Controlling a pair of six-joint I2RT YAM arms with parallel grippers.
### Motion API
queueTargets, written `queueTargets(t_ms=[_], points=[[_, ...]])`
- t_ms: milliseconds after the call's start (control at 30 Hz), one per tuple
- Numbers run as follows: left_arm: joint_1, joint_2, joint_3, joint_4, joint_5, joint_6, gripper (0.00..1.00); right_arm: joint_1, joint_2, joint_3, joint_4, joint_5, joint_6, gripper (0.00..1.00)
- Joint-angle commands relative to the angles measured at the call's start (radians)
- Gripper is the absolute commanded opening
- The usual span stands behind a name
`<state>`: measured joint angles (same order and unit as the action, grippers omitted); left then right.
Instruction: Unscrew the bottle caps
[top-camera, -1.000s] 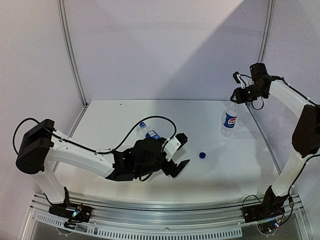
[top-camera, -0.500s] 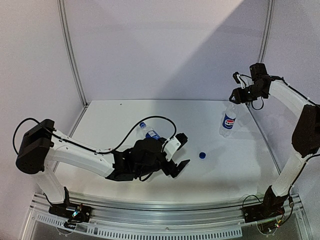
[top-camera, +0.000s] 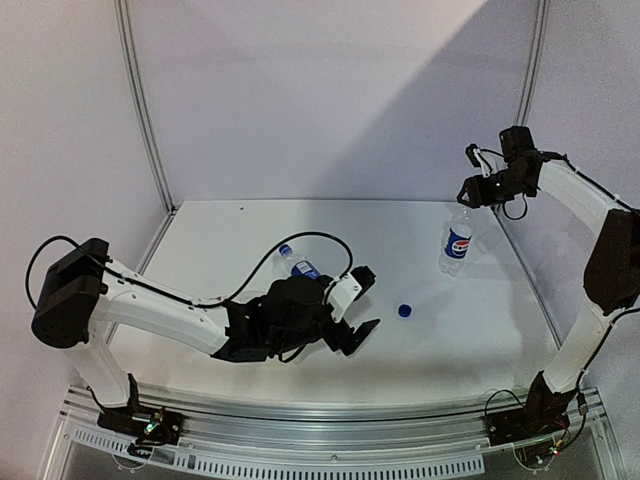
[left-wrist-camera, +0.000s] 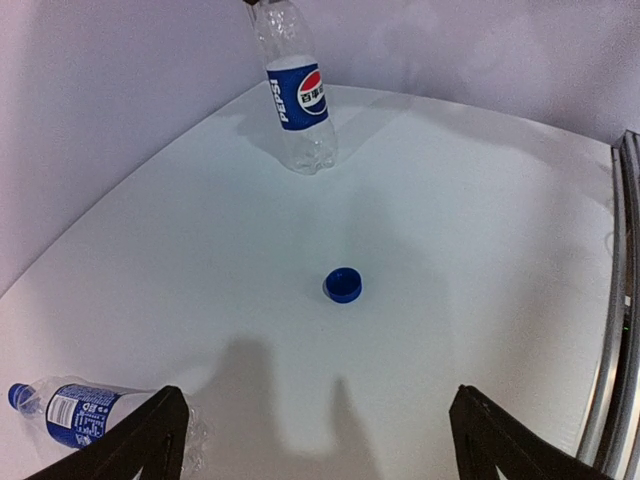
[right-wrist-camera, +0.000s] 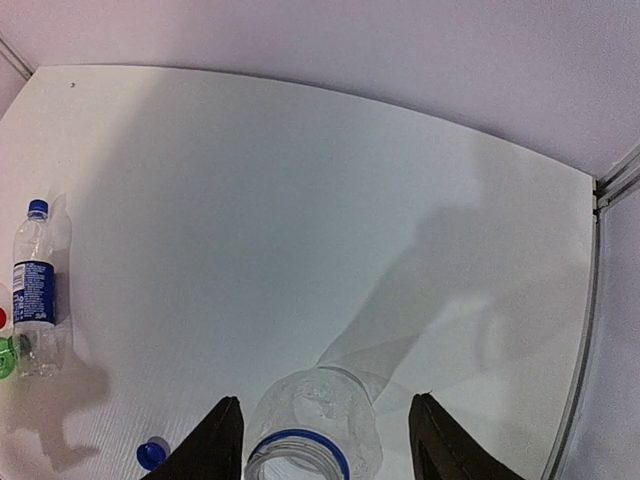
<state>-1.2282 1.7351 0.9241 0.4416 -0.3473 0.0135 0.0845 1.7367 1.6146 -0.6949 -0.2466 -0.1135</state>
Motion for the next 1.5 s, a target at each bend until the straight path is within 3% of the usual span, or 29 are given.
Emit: queueTargets(t_ms=[0,200,333,467,633,767,900,1033,1233,1467], points=[[0.009,-0.026,-0.003,-0.017,0.011,-0.009,0.93,-0.002,0.004,-0.002,0.011,-0.023,-0.006,0.59],[0.009,-0.026,-0.001,-0.018,0.011,-0.009,0.93,0.000,-0.011,-0.010,0.013,-0.084,-0.031,0.71],[0.009,-0.026,0.004,-0.028,-0.007,-0.010,0.93,0.000,-0.039,-0.002,0.018,-0.079,-0.025,0.72],[0.016,-0.045,0.044,-0.119,-0.126,-0.075,0.93,0.000,-0.100,0.016,0.007,-0.037,-0.016,0.73],[0.103,-0.109,0.131,-0.412,-0.153,-0.405,0.93,0.000,-0.260,-0.028,0.012,-0.022,0.006,0.73],[0.216,-0.173,0.136,-0.528,-0.054,-0.588,0.93,0.011,-0.394,-0.143,0.026,-0.117,0.018,0.74],[0.307,-0.172,0.172,-0.599,0.021,-0.696,0.94,0.121,-0.467,-0.247,0.016,-0.112,-0.004,0.74],[0.371,-0.066,0.317,-0.743,0.089,-0.757,0.93,0.217,-0.489,-0.355,0.041,-0.106,-0.025,0.74],[0.426,0.177,0.618,-1.086,0.130,-0.879,0.93,0.231,-0.478,-0.402,0.041,-0.131,-0.076,0.74],[0.429,0.356,0.849,-1.287,0.144,-0.969,0.91,0.272,-0.490,-0.404,0.015,-0.169,-0.099,0.74]])
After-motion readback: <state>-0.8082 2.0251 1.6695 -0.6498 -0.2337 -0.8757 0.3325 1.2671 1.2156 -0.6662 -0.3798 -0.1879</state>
